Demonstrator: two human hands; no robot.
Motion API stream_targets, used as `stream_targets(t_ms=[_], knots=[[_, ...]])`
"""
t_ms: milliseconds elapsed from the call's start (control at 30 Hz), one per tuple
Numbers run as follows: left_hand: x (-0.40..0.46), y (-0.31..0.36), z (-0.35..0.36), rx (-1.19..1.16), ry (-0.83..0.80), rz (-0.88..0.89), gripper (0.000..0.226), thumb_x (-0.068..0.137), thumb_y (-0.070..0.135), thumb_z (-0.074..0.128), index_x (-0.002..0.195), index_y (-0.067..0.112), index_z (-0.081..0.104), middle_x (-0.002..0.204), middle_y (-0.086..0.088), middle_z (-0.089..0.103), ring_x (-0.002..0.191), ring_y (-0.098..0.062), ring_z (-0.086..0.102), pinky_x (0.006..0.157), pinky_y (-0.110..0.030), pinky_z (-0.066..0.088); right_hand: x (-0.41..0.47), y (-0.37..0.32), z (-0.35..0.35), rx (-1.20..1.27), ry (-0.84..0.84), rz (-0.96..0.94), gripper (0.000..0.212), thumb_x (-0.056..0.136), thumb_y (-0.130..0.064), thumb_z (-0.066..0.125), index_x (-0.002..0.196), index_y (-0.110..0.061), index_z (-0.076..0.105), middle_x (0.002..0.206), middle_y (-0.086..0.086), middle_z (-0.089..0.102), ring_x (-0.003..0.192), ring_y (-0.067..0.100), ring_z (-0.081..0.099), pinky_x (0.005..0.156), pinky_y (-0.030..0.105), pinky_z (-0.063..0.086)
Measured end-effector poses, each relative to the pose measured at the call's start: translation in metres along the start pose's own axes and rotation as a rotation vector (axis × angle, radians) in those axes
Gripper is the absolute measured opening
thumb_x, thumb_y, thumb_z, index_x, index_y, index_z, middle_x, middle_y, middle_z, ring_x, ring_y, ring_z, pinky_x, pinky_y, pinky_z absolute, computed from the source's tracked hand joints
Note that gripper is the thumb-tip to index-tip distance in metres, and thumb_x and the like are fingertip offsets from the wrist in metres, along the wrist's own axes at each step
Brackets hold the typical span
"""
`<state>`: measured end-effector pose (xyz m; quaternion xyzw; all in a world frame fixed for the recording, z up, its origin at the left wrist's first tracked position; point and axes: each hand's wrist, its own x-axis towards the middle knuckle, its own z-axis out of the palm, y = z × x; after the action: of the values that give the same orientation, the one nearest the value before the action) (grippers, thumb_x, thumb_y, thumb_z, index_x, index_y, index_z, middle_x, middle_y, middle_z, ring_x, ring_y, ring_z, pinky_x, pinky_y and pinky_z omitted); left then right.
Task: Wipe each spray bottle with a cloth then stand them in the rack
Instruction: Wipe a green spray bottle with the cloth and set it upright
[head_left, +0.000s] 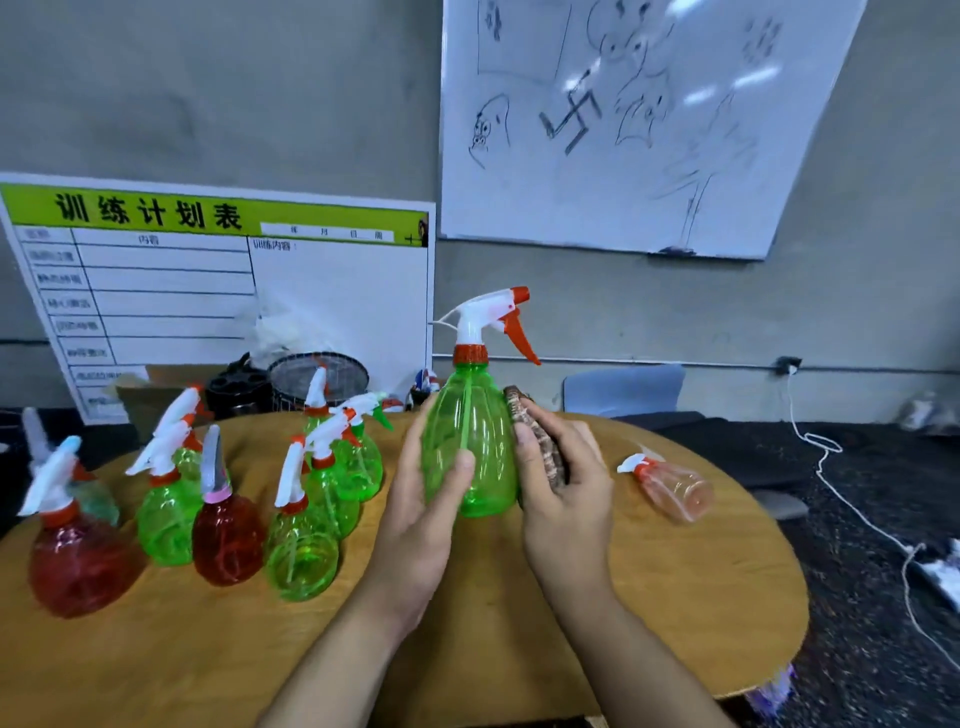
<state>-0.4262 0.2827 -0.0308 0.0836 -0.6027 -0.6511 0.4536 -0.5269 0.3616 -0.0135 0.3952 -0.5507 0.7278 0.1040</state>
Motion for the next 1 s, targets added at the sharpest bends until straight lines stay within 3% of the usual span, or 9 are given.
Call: stream_targets(t_ms=[133, 333, 433, 533, 633, 733, 933, 1000], knots=[[-0.001, 0.03, 0.007, 0.083, -0.066, 0.092, 0.09, 0.082, 0.034, 0.081, 0.159, 0.023, 0.038, 0.151, 0.006, 0.062, 0.141, -0.014, 0.059, 0.11, -0.023, 0.048, 0.009, -0.033, -0.006, 0.027, 0.009, -0.049, 0.025, 0.098, -0.028, 0.068, 0.12, -0.02, 0.077, 0.103, -0.007, 0.07, 0.103, 0.008, 0.069, 0.089, 0.017, 0.051], [-0.007, 0.073, 0.024, 0.087, -0.028, 0.209, 0.084, 0.074, 0.036, 0.088, 0.149, 0.032, 0.049, 0.141, 0.009, 0.069, 0.132, -0.013, 0.065, 0.103, -0.021, 0.052, 0.018, -0.076, -0.017, 0.026, -0.006, -0.101, 0.023, 0.099, -0.024, 0.07, 0.121, -0.023, 0.078, 0.106, -0.008, 0.072, 0.107, 0.018, 0.07, 0.094, 0.036, 0.056], [-0.011, 0.089, 0.027, 0.092, 0.002, 0.251, 0.086, 0.075, 0.037, 0.088, 0.151, 0.03, 0.049, 0.14, 0.009, 0.069, 0.13, -0.013, 0.066, 0.107, -0.031, 0.055, 0.022, -0.103, -0.024, -0.008, -0.054, -0.137, 0.023, 0.102, -0.017, 0.068, 0.121, -0.025, 0.078, 0.105, -0.007, 0.072, 0.103, 0.014, 0.07, 0.089, 0.034, 0.058], [-0.018, 0.102, 0.028, 0.133, -0.003, 0.272, 0.088, 0.072, 0.045, 0.086, 0.152, 0.034, 0.048, 0.141, 0.014, 0.067, 0.131, -0.011, 0.065, 0.111, -0.039, 0.054, 0.038, -0.135, -0.03, -0.1, -0.046, -0.268, 0.022, 0.101, -0.019, 0.071, 0.121, -0.023, 0.078, 0.103, -0.007, 0.071, 0.098, 0.014, 0.072, 0.084, 0.038, 0.059], [-0.028, 0.115, 0.032, 0.18, -0.002, 0.308, 0.087, 0.071, 0.047, 0.085, 0.149, 0.035, 0.048, 0.137, 0.029, 0.065, 0.128, 0.0, 0.064, 0.105, -0.022, 0.053, 0.063, -0.165, -0.03, -0.231, 0.013, -0.435, 0.023, 0.098, -0.028, 0.074, 0.12, -0.026, 0.078, 0.101, -0.008, 0.069, 0.092, 0.011, 0.071, 0.078, 0.042, 0.058], [-0.034, 0.125, 0.032, 0.215, 0.015, 0.34, 0.081, 0.076, 0.035, 0.088, 0.147, 0.037, 0.049, 0.134, 0.032, 0.064, 0.125, 0.003, 0.064, 0.097, -0.012, 0.051, 0.08, -0.186, -0.026, -0.447, 0.042, -0.581, 0.023, 0.097, -0.037, 0.071, 0.118, -0.032, 0.078, 0.1, -0.01, 0.066, 0.084, 0.009, 0.068, 0.067, 0.04, 0.056], [-0.039, 0.135, 0.022, 0.241, 0.07, 0.367, 0.083, 0.076, 0.026, 0.087, 0.149, 0.033, 0.05, 0.135, 0.028, 0.066, 0.125, 0.0, 0.065, 0.097, -0.013, 0.052, 0.07, -0.192, -0.015, -0.605, -0.171, -0.767, 0.026, 0.096, -0.042, 0.066, 0.117, -0.033, 0.078, 0.102, -0.01, 0.066, 0.082, 0.016, 0.069, 0.058, 0.038, 0.054], [-0.04, 0.135, 0.019, 0.258, 0.085, 0.362, 0.085, 0.074, 0.029, 0.088, 0.15, 0.034, 0.05, 0.133, 0.03, 0.065, 0.124, 0.002, 0.065, 0.096, -0.011, 0.051, 0.07, -0.196, -0.014, -0.582, -0.166, -0.817, 0.024, 0.097, -0.04, 0.068, 0.116, -0.032, 0.079, 0.101, -0.009, 0.067, 0.08, 0.016, 0.069, 0.058, 0.038, 0.054]])
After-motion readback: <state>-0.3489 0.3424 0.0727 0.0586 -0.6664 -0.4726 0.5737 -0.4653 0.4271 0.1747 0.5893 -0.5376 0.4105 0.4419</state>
